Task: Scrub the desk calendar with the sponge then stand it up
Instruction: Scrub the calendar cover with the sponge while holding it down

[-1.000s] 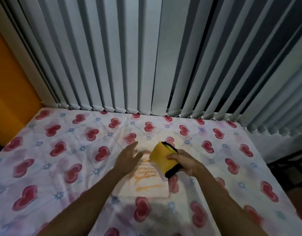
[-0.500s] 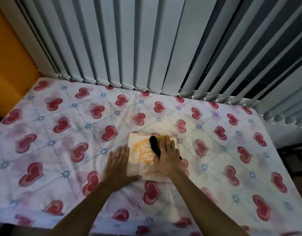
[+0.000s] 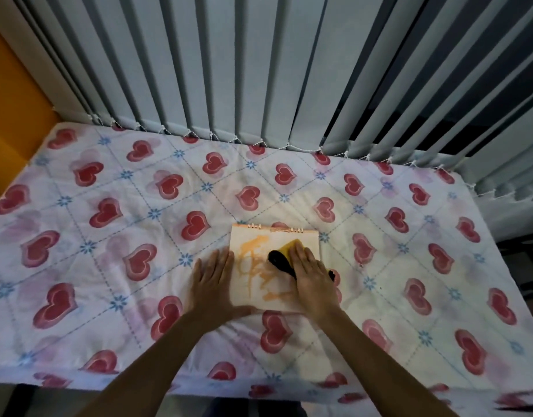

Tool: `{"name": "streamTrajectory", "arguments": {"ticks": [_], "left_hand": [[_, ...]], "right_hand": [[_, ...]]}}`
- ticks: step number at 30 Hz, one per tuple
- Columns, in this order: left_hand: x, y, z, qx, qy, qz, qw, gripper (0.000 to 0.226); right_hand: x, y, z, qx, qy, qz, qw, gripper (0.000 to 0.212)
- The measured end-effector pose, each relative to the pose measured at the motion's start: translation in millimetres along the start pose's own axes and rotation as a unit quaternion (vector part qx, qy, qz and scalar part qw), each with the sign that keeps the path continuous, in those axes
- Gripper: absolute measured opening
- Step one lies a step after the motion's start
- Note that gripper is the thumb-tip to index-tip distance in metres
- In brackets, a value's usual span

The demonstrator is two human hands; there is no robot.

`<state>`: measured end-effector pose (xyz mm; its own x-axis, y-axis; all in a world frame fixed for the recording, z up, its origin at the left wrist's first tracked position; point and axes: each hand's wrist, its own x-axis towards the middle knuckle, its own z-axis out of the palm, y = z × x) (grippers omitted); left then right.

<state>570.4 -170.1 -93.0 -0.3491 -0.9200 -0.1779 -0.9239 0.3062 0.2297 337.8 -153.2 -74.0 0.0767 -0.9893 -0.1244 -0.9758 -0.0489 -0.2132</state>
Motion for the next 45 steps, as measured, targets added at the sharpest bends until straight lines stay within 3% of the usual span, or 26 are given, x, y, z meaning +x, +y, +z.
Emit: {"name": "streamTrajectory", "arguments": {"ticks": [2, 4, 10, 16, 18, 21, 25, 30, 33, 37, 41, 45], "left_hand": [[-0.7, 0.3, -0.4, -0.007, 0.0, 0.004, 1.0, 0.134], [-1.2, 0.8, -1.6, -0.021, 0.008, 0.004, 1.0, 0.134], [-0.6, 1.9, -1.4, -0.009, 0.002, -0.002, 1.0, 0.133], [-1.5, 2.2, -3.8, -0.018, 0.003, 0.012, 1.0, 0.135], [-2.1, 2.4, -5.7, -0.017, 0.004, 0.014, 1.0, 0.134], [-2.5, 4.6, -8.2, -0.007, -0.005, 0.013, 1.0, 0.133], [-2.4, 6.2, -8.9, -0.009, -0.012, 0.007, 1.0, 0.129], [-2.6, 5.0, -9.1, -0.007, -0.017, 0.006, 1.0, 0.135], [-2.5, 5.2, -12.5, 0.006, -0.019, 0.013, 1.0, 0.124], [-6.5, -3.3, -22.3, 0.016, -0.033, 0.035, 0.999, 0.106], [-10.1, -6.2, -26.7, 0.038, -0.031, 0.036, 0.998, 0.106], [-10.2, -6.7, -26.1, 0.066, -0.027, 0.042, 0.997, 0.12]], "right_hand": [[20.1, -4.8, -5.5, 0.003, -0.007, 0.072, 0.997, 0.06], [35.4, -21.7, -7.8, -0.01, -0.012, 0.092, 0.996, 0.061], [-8.1, -15.4, 0.3, 0.014, -0.03, -0.058, 0.998, 0.064], [22.4, -2.3, -13.3, 0.012, 0.013, 0.129, 0.992, 0.062], [33.7, -17.1, -12.4, -0.014, -0.003, 0.103, 0.995, 0.062], [17.0, -31.2, -2.6, -0.028, -0.032, -0.009, 0.999, 0.061], [-16.1, 0.0, -6.0, -0.011, -0.057, -0.134, 0.989, 0.066], [29.8, -9.2, -16.8, -0.018, -0.032, -0.047, 0.998, 0.059], [49.7, -33.4, -9.1, -0.035, -0.062, -0.112, 0.991, 0.06], [30.1, -8.3, -9.6, -0.014, -0.086, -0.237, 0.968, 0.066], [35.8, -0.9, -18.9, 0.028, -0.042, -0.191, 0.98, 0.064], [61.8, -36.5, -13.7, 0.028, -0.034, -0.186, 0.982, 0.059]]}}
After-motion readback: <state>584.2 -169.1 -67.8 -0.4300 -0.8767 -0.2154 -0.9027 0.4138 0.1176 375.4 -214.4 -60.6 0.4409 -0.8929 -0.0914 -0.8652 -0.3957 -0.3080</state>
